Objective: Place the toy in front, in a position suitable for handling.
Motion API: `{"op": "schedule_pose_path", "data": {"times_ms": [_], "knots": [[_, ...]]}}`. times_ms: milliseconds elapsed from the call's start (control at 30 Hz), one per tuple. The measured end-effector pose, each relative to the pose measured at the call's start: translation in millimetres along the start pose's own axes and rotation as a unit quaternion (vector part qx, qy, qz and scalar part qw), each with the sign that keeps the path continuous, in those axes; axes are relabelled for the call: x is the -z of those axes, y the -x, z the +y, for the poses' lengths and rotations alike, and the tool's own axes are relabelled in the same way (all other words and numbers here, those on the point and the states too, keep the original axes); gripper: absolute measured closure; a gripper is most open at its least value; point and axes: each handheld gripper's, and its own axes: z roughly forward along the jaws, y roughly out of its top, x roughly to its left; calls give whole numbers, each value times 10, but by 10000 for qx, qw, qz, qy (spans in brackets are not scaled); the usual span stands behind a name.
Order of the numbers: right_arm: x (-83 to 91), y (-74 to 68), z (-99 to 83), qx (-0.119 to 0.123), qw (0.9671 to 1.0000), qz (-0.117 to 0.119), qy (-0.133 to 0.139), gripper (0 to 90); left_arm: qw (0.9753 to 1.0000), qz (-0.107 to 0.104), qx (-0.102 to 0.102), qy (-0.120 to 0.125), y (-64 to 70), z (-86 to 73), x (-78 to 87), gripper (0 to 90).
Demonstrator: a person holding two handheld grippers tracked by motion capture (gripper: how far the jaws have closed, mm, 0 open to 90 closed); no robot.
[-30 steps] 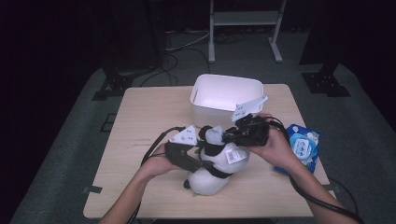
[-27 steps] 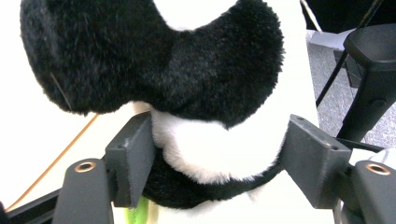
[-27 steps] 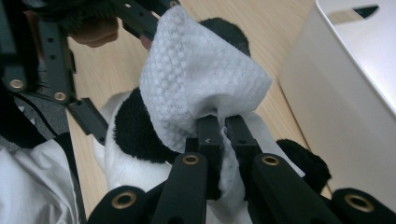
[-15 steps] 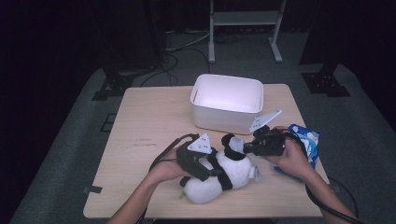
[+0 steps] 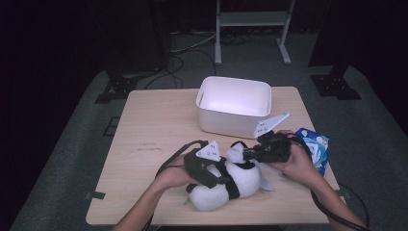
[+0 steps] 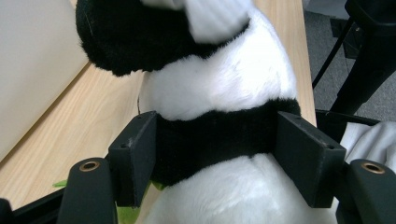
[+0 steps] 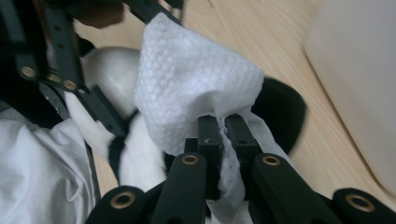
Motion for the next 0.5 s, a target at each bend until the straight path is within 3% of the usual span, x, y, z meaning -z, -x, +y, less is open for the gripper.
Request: {"op": "schedule_pose_path", "data": {"times_ms": [100, 233, 367, 500], "knots": [[-80, -84, 108, 202, 9996, 176, -36, 858, 10000, -16, 7, 6, -4, -1, -3, 310], [-266, -213, 206, 513, 9978, 245, -336, 857, 10000, -16, 54, 21, -8, -8, 1, 302], [-288, -181, 188, 492, 9976, 250, -410, 857, 9995, -84, 254, 176, -26, -50, 32, 270], [-279, -124, 110, 394, 9980, 234, -445, 858, 9991, -92, 310, 275, -23, -69, 74, 240]]}}
